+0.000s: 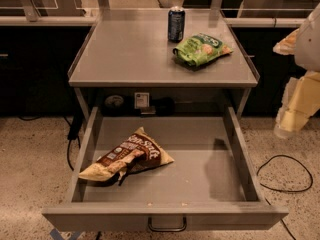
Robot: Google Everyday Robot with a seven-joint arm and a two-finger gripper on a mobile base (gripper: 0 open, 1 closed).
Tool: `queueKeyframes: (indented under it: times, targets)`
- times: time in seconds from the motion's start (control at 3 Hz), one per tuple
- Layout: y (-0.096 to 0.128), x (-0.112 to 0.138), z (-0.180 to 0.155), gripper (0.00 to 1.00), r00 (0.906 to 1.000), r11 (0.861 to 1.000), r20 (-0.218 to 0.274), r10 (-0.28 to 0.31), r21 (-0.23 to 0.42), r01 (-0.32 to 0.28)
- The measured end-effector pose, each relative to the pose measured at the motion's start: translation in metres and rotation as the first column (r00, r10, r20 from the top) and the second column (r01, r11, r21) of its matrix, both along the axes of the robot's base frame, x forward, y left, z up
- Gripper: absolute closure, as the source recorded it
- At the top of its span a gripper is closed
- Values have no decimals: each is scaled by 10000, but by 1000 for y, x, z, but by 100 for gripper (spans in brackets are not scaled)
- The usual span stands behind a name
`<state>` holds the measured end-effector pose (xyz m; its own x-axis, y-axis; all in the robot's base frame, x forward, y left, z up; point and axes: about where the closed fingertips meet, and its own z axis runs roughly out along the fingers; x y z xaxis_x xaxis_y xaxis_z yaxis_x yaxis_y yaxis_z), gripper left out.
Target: Pick brown chip bag from top drawer and place on counter
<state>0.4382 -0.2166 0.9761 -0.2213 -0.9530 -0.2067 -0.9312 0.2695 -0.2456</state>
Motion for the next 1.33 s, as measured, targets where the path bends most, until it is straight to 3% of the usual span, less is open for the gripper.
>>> queueKeyframes:
  times: [0.67, 1.33]
  targets:
    - [13, 4, -23, 0, 9994, 9989, 245, 232, 396, -241]
    - [55, 4, -97, 0, 9958, 9847, -131, 903, 1507, -873]
